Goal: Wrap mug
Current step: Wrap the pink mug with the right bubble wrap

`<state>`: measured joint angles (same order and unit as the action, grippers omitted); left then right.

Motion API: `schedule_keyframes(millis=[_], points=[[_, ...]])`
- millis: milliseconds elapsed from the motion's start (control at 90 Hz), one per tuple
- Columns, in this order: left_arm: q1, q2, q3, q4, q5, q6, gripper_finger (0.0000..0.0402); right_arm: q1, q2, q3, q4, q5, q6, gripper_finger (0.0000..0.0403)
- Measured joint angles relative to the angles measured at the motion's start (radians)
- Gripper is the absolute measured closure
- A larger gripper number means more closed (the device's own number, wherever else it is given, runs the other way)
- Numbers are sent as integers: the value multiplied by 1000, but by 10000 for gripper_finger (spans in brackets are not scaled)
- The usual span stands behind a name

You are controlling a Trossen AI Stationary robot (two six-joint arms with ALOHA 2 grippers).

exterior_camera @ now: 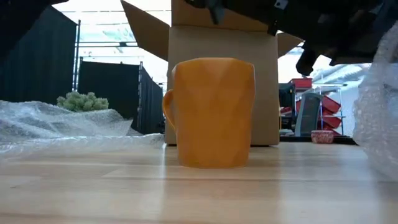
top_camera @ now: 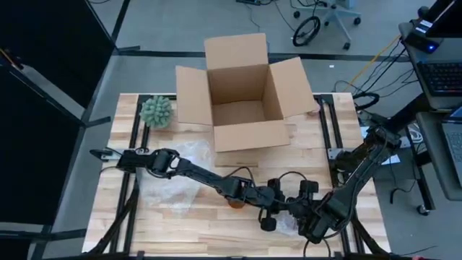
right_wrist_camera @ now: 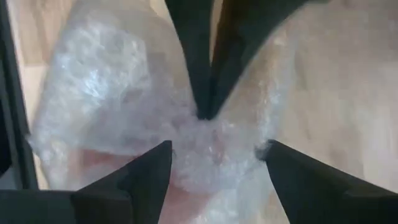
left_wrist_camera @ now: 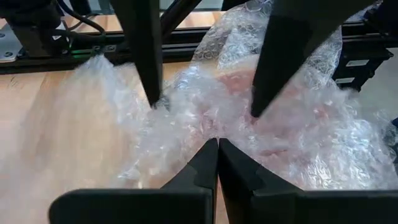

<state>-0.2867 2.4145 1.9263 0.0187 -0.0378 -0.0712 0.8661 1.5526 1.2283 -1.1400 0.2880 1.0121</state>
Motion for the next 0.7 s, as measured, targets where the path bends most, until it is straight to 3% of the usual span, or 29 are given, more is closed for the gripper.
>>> schedule_keyframes(millis=[111, 333, 700], points=[[0, 0, 0, 0, 0, 0, 402, 8, -30, 16, -18, 8, 28, 161], [0, 0, 0, 2, 0, 0, 402, -5, -34, -18, 11, 127, 31, 161], [1, 2, -1, 5, 0, 0, 402, -21, -35, -317, 359, 26, 105, 161]])
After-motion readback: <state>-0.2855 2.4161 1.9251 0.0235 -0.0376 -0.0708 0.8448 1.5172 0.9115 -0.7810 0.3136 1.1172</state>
